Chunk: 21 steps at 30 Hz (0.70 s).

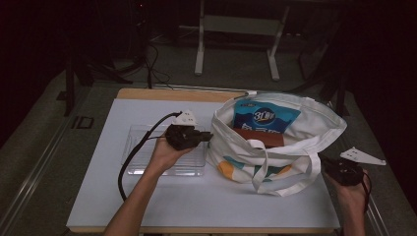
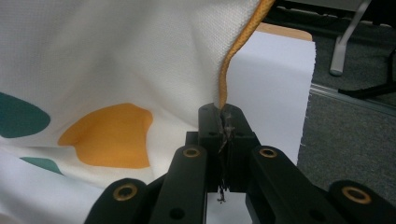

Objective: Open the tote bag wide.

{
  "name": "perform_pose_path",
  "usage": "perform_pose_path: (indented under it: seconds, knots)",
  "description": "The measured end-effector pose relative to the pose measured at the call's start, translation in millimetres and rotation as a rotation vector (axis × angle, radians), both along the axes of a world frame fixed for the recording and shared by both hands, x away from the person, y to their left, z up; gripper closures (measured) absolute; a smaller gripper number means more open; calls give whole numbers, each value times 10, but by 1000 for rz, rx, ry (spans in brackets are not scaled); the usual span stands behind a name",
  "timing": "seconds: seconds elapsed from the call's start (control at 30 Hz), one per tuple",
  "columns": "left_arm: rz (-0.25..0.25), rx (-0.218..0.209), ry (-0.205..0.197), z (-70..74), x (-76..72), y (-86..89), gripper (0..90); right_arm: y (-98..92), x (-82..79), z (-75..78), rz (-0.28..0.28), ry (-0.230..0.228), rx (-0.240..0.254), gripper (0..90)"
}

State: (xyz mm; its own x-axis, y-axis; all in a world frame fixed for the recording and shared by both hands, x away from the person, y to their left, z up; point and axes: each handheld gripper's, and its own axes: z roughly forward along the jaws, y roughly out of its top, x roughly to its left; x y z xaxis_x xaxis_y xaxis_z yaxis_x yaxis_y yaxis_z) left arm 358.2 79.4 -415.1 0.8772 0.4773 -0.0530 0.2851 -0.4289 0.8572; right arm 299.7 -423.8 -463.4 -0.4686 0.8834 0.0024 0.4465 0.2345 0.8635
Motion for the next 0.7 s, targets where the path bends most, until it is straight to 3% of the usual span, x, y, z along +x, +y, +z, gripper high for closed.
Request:
perform_pose_path:
  seconds: [0.17,0.33,0.53,0.6,0.7]
  knots:
    - [22,68,6,-74,9,-24,894,49,3,1,9,5,-10,880]
    - [38,104,60,-231,62,-35,893,85,14,2,30,5,-11,880]
    - [36,171,50,-291,55,-129,893,129,35,-11,31,27,-47,881]
    - [32,184,57,-307,83,-161,893,132,49,-45,24,43,-56,882]
    - [40,171,88,-353,132,-164,893,114,84,-119,10,66,-53,883]
